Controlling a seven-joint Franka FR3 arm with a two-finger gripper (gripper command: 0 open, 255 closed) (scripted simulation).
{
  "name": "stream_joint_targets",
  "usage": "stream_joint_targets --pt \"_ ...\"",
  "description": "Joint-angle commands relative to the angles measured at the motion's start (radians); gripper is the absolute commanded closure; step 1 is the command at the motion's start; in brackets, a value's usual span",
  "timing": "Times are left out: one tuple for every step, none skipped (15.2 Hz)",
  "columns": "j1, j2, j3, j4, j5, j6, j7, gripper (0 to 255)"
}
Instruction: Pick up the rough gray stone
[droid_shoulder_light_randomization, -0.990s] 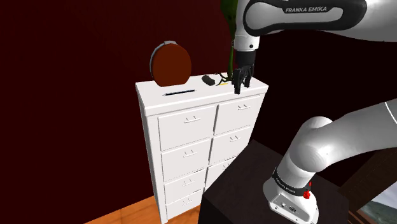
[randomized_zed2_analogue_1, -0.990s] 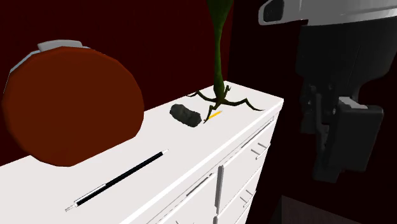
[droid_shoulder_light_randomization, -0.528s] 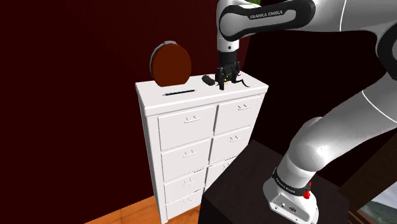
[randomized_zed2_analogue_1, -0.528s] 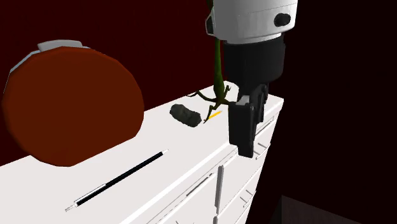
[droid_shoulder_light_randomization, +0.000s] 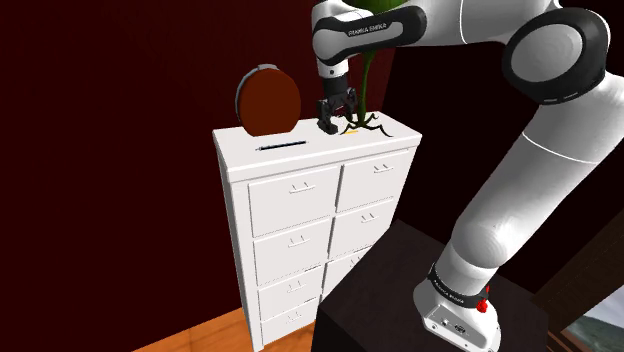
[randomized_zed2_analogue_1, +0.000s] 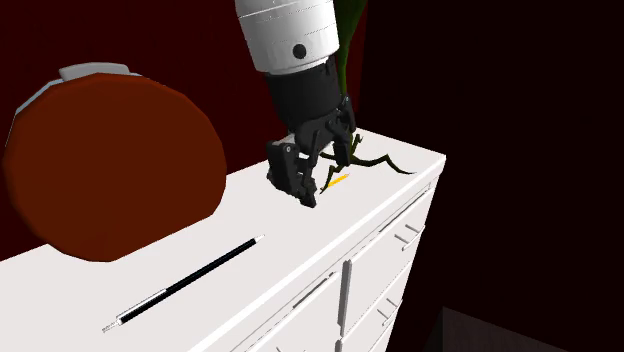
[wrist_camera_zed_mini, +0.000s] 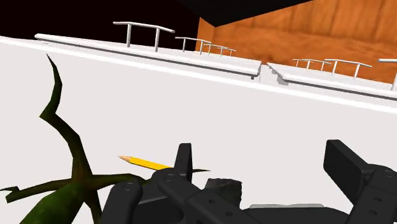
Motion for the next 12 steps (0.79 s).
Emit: stream_joint_targets --pt "-0.007 0.076 -0.003 0.075 -0.027 -0.001 0.031 0" --pt "-0.009 0.115 -0.005 0.119 -0.039 -0.007 0.045 0" --pt "-0.011 0.155 -0.008 0.165 -0.051 -0.015 0.058 0" --pt "-0.013 0.195 -0.011 0.212 -0.063 -0.024 0.071 0" --pt "-0.014 0.235 -0.014 0.262 -0.075 -0.034 0.083 0" --pt "-0.015 0.277 -0.019 0.314 -0.086 -0.046 0.094 0" --pt "-0.015 0.291 -0.021 0.332 -0.090 -0.050 0.097 0" --pt "-0.016 0.291 -0.021 0.319 -0.090 -0.037 0.100 0" --pt "-0.016 0.291 -0.021 0.306 -0.090 -0.024 0.103 0" --pt "-0.016 0.291 -0.021 0.293 -0.091 -0.012 0.107 0" --pt "-0.017 0.292 -0.022 0.281 -0.091 0.001 0.110 0" --pt "-0.017 0.293 -0.022 0.269 -0.091 0.013 0.113 0"
